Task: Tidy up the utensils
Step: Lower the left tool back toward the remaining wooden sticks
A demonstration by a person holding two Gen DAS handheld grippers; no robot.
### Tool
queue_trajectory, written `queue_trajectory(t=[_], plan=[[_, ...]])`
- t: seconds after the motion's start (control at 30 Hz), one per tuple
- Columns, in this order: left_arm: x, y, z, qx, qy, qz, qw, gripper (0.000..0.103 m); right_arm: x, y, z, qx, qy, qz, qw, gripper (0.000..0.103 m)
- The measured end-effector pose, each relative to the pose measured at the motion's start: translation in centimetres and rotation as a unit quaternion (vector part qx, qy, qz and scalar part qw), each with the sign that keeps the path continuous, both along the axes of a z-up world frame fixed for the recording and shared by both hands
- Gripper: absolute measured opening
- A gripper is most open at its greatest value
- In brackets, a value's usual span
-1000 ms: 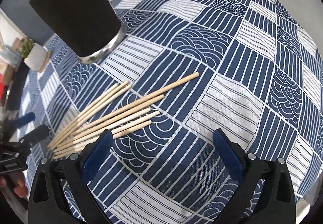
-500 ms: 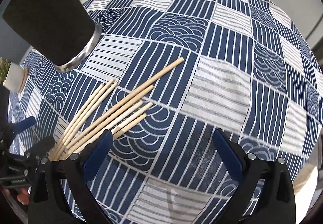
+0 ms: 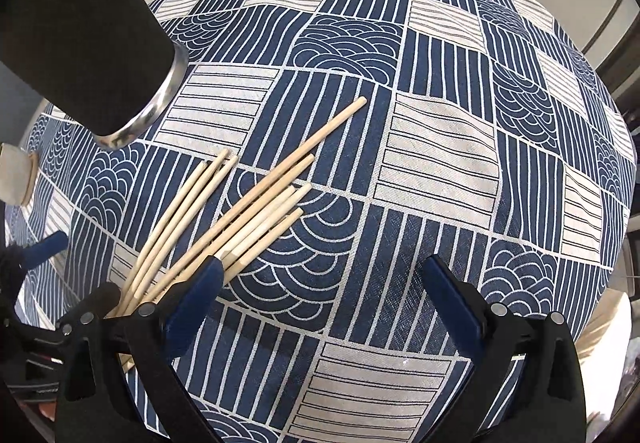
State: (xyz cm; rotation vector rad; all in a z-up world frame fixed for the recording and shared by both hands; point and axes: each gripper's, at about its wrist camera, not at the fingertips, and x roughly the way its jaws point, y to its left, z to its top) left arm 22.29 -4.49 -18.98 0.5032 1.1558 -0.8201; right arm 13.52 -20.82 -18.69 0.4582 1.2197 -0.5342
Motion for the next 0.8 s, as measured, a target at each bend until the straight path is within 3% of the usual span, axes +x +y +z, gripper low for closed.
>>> queue_trajectory(t=[0.13,0.23,0.43,0.6,0.7,0.8], plan=[[-0.2,-0.7,-0.2,0.003,-0.006,-0.015,0.9999,0.099,-1.2,0.3,0.0,-0.005,-0.010,-0.015,1.000,0.095],[0.2,-0.9,-0.2,0.013,-0.010,-0.025,0.9996,0.099,-1.6,0.3,-0.3,-0.012,0.016,-0.017,1.000,0.095],[0.8,-1.5,-0.3,0.016,-0.006,-0.039,0.9991,0.099,-2.6,-0.1,0.1,0.011,-0.020,-0.038,0.999,0.095],[0.8,-1.5,-0.4,0.029,-0.016,-0.042,0.9986,0.099,-0.6,0.4,0.4,0.026,-0.038,-0.039,0.998,0.095],[1.0,-1.6,-0.4,0.028,-0.015,-0.044,0.9985,0.099,-0.2,1.1,0.0,-0.009,-0.014,-0.048,0.999,0.096],[0.9,-1.5,-0.4,0.021,-0.021,-0.045,0.9985,0.099,-1.7,1.0,0.0,-0.018,-0.025,-0.055,0.998,0.095]])
